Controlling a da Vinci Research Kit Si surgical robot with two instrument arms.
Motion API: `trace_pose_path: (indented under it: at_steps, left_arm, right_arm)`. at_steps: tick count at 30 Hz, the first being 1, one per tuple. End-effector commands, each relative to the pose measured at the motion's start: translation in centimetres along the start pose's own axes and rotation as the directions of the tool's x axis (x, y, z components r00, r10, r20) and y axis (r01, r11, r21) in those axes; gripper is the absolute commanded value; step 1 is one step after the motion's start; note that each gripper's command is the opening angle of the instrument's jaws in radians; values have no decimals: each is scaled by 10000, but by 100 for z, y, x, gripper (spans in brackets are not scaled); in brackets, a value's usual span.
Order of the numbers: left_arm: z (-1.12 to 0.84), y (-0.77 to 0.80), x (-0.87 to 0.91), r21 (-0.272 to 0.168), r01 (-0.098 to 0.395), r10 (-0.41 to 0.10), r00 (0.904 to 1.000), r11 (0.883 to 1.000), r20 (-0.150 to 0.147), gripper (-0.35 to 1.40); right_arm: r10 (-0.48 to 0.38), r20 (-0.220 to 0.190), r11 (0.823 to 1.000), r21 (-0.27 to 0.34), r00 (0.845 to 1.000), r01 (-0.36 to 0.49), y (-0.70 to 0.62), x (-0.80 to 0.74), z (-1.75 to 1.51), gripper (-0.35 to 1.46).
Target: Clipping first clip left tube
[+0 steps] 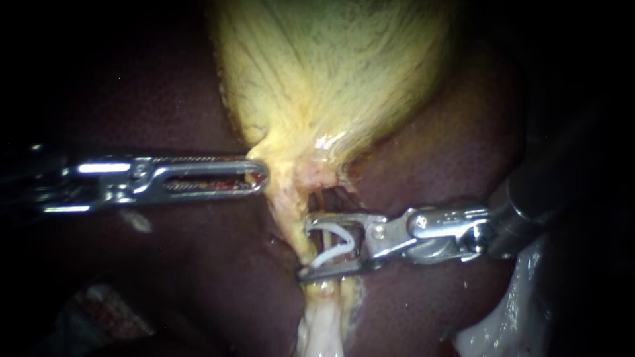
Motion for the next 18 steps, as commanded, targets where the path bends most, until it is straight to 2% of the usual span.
trace_pose_path:
  at_steps: [1,8,18]
  left_arm:
    - [0,0,0,11,-7,7,10000,10000,7,-5]
    - [5,-1,-1,-10,2,-2,10000,10000,20,-5]
    - [12,-3,-4,-32,20,-20,10000,10000,35,-5]
  right_arm:
    - [-56,1,10000,-13,10000,56,0,0,2,58]
    - [-90,13,10000,23,10000,90,-1,-3,10,58]
    - [-251,131,9963,822,9996,240,-14,-11,26,55]
